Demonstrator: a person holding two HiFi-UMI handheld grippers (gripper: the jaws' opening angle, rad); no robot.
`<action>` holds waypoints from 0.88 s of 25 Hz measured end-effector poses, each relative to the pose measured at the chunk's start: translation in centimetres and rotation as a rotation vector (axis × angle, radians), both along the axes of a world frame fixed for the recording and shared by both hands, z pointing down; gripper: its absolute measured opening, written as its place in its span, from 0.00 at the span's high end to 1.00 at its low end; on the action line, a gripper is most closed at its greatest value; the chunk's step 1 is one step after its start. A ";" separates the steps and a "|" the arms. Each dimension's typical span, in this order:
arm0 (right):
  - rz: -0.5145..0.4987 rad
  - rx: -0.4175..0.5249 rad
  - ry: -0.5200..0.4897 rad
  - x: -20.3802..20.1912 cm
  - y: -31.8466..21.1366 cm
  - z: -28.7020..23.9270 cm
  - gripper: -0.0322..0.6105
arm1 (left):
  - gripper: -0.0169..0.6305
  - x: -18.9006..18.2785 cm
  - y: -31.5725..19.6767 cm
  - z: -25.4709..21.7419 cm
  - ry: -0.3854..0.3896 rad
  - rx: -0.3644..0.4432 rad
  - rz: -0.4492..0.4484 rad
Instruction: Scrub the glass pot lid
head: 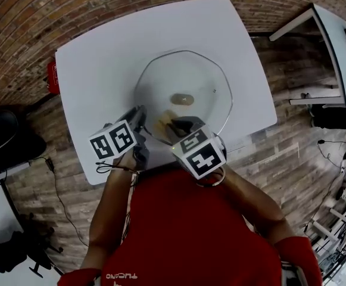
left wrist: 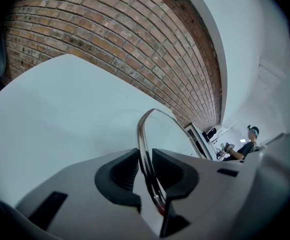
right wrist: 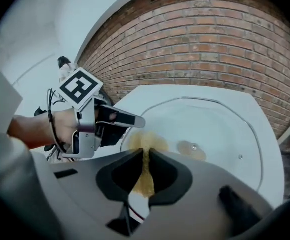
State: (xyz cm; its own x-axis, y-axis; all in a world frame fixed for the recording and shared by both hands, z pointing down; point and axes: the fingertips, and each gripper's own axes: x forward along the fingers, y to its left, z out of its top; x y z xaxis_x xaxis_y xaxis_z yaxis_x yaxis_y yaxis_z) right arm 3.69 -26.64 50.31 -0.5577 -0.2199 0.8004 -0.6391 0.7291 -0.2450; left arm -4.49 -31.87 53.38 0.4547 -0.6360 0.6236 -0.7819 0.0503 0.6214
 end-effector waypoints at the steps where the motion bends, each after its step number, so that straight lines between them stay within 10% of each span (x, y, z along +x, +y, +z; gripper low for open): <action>1: -0.010 -0.008 0.006 -0.1 0.4 0.4 0.87 | 0.83 0.1 0.0 0.0 0.000 -0.001 0.000; 16: 0.163 0.025 0.198 10.9 -3.4 1.8 0.87 | 0.83 0.0 0.1 0.2 0.007 -0.003 0.008; 22: 0.214 0.038 0.133 11.1 -4.6 0.7 0.87 | 0.83 0.1 0.1 0.1 0.006 -0.002 0.007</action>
State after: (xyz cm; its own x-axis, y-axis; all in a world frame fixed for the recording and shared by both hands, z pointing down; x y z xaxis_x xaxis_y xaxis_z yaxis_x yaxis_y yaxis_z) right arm 14.82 -31.20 51.04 -0.3860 -0.3530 0.8523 -0.8043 0.5812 -0.1235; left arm -4.42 -31.81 53.49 0.4628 -0.6315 0.6220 -0.7786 0.0458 0.6258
